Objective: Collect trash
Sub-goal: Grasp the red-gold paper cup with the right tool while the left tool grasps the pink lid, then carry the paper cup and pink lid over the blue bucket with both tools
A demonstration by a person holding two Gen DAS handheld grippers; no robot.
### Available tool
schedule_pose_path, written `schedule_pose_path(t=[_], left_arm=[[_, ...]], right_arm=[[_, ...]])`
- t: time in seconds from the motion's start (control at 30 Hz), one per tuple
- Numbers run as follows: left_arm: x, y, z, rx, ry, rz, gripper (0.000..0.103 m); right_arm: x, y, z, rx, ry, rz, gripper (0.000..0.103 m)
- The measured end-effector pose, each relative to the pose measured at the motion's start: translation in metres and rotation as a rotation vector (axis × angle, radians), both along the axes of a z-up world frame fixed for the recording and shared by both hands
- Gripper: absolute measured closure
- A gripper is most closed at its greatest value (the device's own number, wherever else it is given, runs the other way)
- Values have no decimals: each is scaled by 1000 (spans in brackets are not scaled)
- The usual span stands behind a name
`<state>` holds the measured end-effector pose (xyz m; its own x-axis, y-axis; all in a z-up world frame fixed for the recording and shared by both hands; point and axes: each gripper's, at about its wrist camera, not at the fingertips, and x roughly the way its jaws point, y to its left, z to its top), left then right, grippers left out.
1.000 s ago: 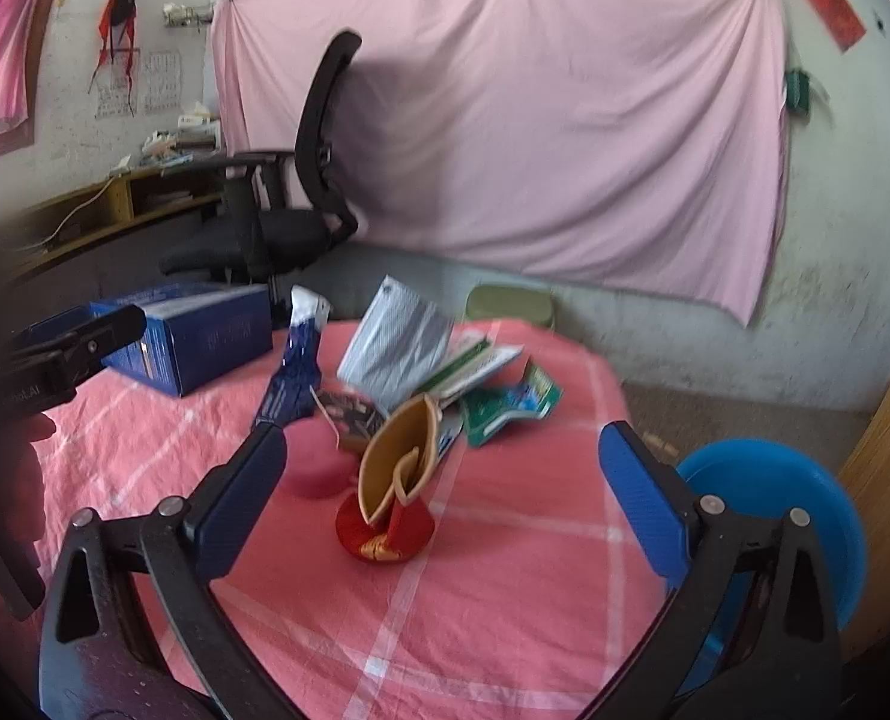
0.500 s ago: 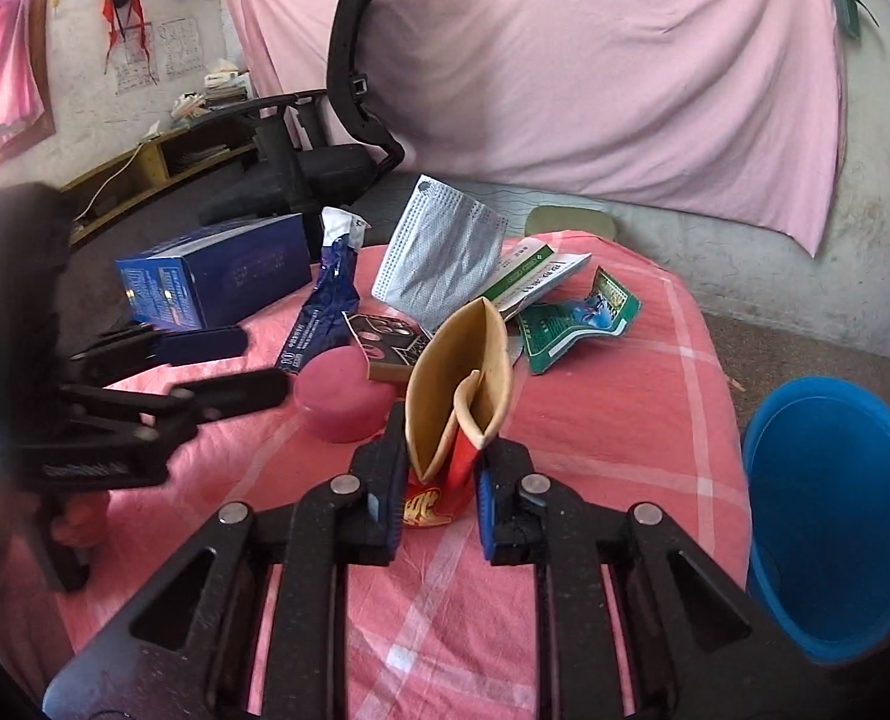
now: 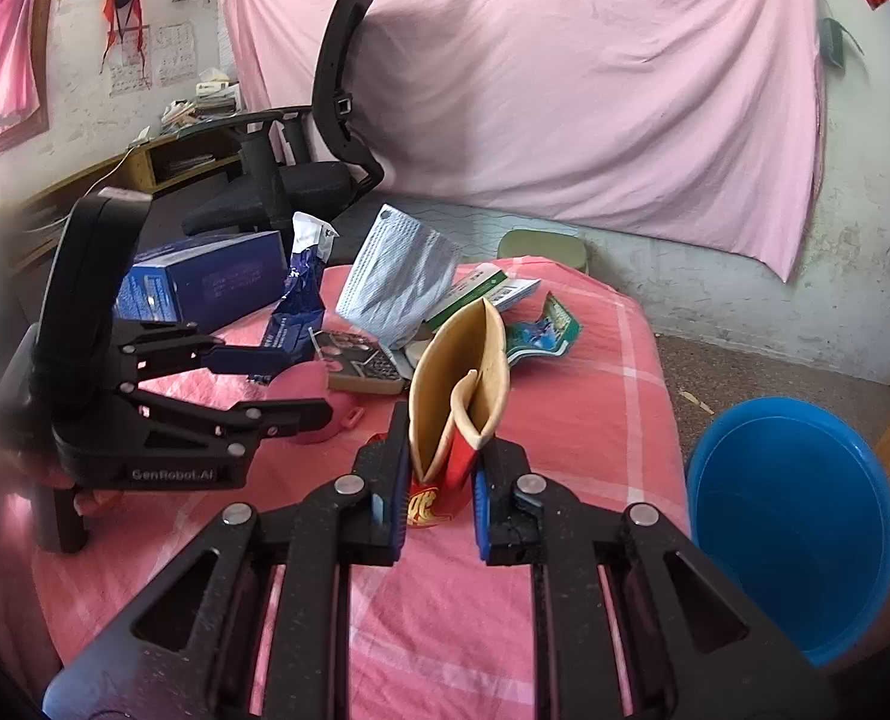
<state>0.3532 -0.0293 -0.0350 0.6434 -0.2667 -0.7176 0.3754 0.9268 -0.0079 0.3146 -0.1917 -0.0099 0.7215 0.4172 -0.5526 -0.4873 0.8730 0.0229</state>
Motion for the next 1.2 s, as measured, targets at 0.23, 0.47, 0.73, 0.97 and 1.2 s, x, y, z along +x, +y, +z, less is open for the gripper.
schedule_pose_path(t=[0.23,0.47,0.73,0.97,1.2], left_arm=[[3,-3,-5,25,17,21,52],[8,2,-15,-48,99,67,51],[-17,8,-6,-114,81,115,51],[-63,15,15,-245,-22,214,51],[-97,-2,51,-320,-214,269,51]], right_arm=[[2,-4,1,22,-10,-19,60],[4,-7,-3,40,4,-22,60],[-3,-11,-2,55,0,-7,60],[-30,-21,10,73,-104,-15,60],[-63,-34,35,117,-324,-60,60]])
